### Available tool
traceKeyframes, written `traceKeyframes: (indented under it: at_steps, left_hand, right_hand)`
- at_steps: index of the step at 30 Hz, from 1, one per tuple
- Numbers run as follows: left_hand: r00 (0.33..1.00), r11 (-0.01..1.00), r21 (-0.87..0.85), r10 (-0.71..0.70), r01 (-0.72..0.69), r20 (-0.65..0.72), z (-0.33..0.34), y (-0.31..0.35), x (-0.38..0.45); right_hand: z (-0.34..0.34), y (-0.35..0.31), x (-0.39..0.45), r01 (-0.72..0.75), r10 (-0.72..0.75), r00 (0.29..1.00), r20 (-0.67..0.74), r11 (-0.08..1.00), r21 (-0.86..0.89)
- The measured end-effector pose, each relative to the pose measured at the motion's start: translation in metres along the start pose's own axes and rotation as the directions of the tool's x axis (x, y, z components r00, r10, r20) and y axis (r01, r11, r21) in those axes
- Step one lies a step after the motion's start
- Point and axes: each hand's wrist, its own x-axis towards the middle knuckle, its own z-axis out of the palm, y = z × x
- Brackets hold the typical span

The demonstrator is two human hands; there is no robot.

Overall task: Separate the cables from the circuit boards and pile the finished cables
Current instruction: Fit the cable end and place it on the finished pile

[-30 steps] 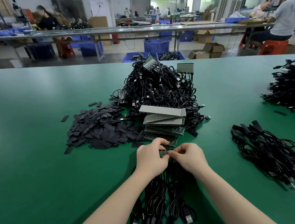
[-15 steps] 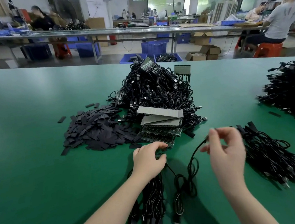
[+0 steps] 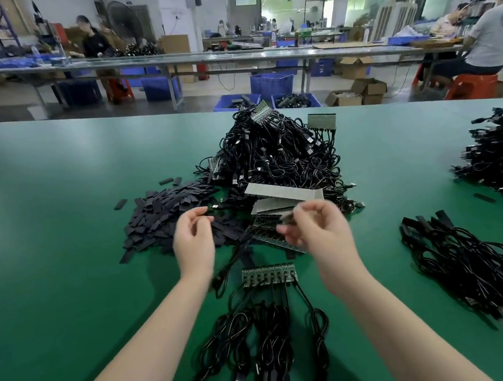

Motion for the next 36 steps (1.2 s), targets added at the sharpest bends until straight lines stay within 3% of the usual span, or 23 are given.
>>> traceKeyframes:
  at_steps: [2,4,8,10,12,15,19,21,27,31,34,36]
  left_hand:
    - [1.000,0.989,0.147,0.022,-0.019,-0.015,-0.015,-0.007,0.016]
    - [0.995,0.903,0.419,0.100,-0.092,0.003,-0.027,-0.016,0.033]
    - [0.953,0.511,0.810,0.240,-0.288,0.187,-0.035,-0.031,0.064]
    - [0.916,0.295,0.874,0.239,-0.386,0.323,-0.030,-0.032,0.077]
    - [0.878,0.145,0.874,0.207,-0.464,0.431,-0.021,-0.029,0.089]
    - [0.859,0.027,0.865,0.138,-0.501,0.494,-0.007,-0.024,0.103]
    - [0.853,-0.052,0.859,-0.160,-0.509,0.496,0.007,-0.020,0.115]
    - [0.839,-0.043,0.853,-0.207,-0.521,0.502,0.008,-0.023,0.115]
    - [0.874,0.059,0.872,0.023,-0.486,0.486,0.005,-0.022,0.115]
    - [0.922,0.367,0.846,0.148,-0.387,0.357,0.002,-0.020,0.113]
    - [0.943,0.610,0.720,0.177,-0.330,0.283,0.003,-0.017,0.108]
    - [0.932,0.712,0.602,0.248,-0.360,0.263,0.006,-0.014,0.102]
  right_hand:
    - [-0.017,0.034,0.002,-0.004,0.019,0.999,0.043,0.944,-0.329]
    - [-0.034,0.061,-0.002,0.056,-0.013,0.997,0.079,0.824,-0.564]
    - [-0.047,0.084,-0.007,0.125,-0.070,0.992,0.108,0.735,-0.667]
    - [-0.046,0.088,-0.005,0.139,-0.073,0.990,0.123,0.697,-0.704]
    - [-0.047,0.091,-0.003,0.154,-0.093,0.988,0.125,0.685,-0.712]
    - [-0.049,0.095,-0.001,0.162,-0.111,0.987,0.118,0.672,-0.722]
    - [-0.048,0.096,0.003,0.159,-0.104,0.987,0.120,0.648,-0.745]
    - [-0.049,0.097,0.004,0.163,-0.102,0.987,0.128,0.634,-0.756]
    - [-0.048,0.098,0.006,0.161,-0.102,0.987,0.125,0.627,-0.762]
    - [-0.047,0.099,0.005,0.161,-0.106,0.987,0.121,0.636,-0.755]
    - [-0.047,0.099,0.005,0.155,-0.104,0.988,0.114,0.635,-0.757]
    - [-0.047,0.098,0.005,0.150,-0.102,0.989,0.111,0.639,-0.755]
